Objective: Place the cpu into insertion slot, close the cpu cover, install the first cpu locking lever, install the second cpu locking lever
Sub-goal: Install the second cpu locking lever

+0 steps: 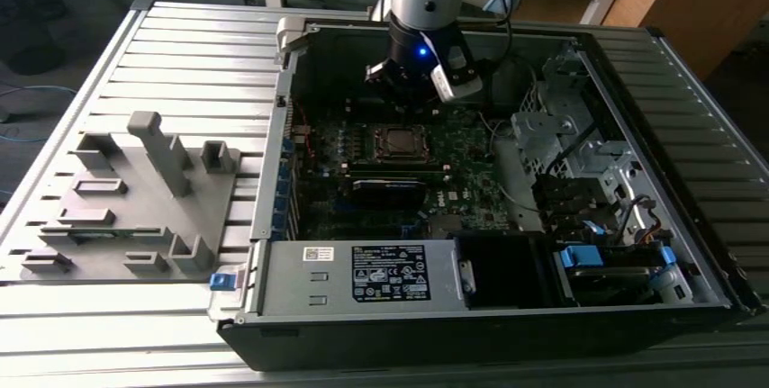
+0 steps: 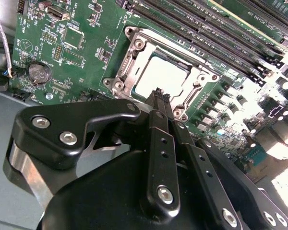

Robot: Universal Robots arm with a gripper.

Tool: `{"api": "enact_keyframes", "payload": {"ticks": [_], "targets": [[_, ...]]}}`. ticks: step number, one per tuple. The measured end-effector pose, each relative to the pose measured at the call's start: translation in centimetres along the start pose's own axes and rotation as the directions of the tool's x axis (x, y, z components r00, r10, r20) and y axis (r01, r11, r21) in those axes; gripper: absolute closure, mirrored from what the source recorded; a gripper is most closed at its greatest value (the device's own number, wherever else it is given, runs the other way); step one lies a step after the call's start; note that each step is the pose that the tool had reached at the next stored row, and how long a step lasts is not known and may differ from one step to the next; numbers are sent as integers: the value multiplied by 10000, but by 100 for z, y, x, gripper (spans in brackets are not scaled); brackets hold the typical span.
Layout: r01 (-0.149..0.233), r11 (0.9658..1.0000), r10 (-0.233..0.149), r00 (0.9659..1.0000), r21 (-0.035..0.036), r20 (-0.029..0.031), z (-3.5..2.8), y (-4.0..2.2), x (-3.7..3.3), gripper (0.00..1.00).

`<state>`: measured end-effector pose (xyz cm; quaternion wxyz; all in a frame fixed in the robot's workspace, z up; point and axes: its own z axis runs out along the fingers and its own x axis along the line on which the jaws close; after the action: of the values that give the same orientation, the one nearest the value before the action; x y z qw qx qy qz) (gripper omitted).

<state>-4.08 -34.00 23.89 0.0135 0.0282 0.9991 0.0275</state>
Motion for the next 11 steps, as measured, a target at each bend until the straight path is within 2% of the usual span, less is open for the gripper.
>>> {"api": "enact_keyframes", "payload": {"ticks": [11], "targets": [[0, 10000, 0, 10000, 1, -1, -12, 1, 0, 90]]}}
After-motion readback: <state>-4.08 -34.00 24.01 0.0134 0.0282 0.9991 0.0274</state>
